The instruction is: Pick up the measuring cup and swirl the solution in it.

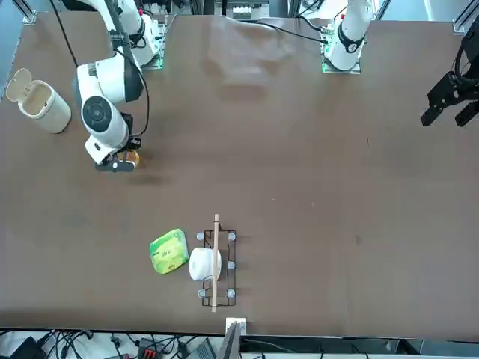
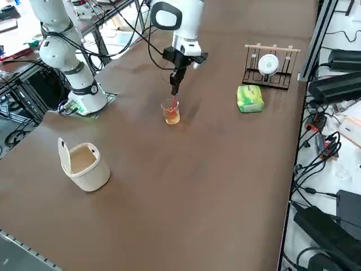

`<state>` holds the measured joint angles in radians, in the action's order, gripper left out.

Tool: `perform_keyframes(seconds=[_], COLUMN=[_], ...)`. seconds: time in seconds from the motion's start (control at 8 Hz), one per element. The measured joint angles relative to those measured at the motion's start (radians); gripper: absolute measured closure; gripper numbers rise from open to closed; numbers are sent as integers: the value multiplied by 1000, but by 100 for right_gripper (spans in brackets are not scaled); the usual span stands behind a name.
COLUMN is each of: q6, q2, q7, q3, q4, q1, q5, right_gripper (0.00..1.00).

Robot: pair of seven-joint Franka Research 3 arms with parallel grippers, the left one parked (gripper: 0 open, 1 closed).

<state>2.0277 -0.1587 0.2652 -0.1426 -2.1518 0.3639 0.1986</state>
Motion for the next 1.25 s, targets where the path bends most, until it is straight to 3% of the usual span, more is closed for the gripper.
perform_keyframes(seconds=[0.62, 1.25], q6=[-17, -10], q2=[0, -41], q7=[-113, -117], q3=[-5, -4], q4=[3, 59], q1=[-44, -51], q5=[4, 22], right_gripper=[98, 98])
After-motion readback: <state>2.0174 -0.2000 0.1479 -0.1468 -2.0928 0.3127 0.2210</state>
